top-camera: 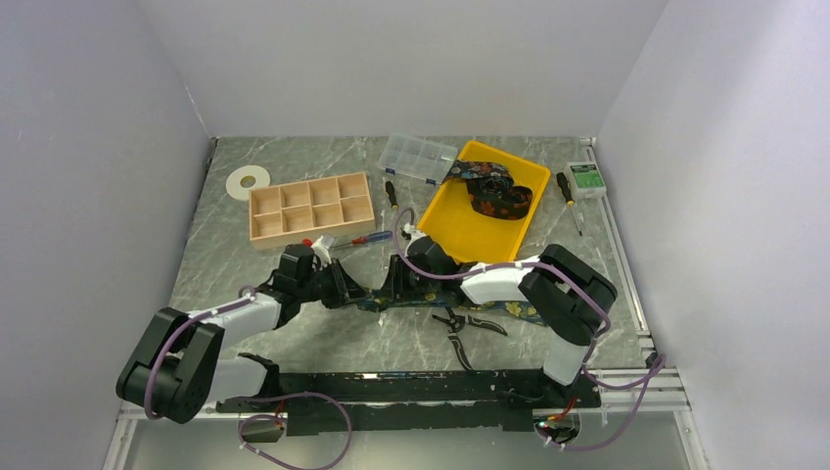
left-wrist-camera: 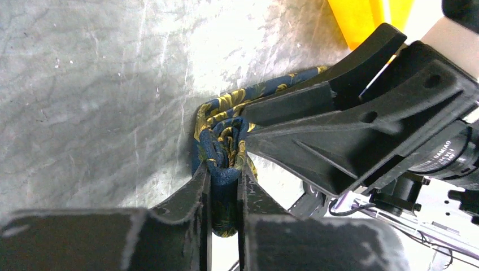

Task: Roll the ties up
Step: Roll the tie at the center of the board.

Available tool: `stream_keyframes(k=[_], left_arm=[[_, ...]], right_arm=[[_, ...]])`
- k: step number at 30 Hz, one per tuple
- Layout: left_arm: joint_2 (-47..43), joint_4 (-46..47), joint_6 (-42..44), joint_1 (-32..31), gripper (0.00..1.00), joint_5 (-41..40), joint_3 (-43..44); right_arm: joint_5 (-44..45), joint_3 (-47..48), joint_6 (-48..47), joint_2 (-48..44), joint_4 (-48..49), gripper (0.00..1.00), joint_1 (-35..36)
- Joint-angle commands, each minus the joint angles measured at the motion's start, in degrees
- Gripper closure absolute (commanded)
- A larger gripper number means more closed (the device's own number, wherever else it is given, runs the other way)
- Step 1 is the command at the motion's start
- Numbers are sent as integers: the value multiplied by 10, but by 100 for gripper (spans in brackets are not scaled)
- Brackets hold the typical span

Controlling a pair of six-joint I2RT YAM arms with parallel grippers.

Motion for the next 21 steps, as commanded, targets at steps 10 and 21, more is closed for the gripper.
stream_keyframes(k=[10,21], left_arm=[[-34,-347,88,-39,97,-184,155],[43,-613,85,-131,97,-453,328]], right_arm=[[72,-17,-63,-169,-125,38,-20],[146,-86,-102,-306,-185,37,-26]])
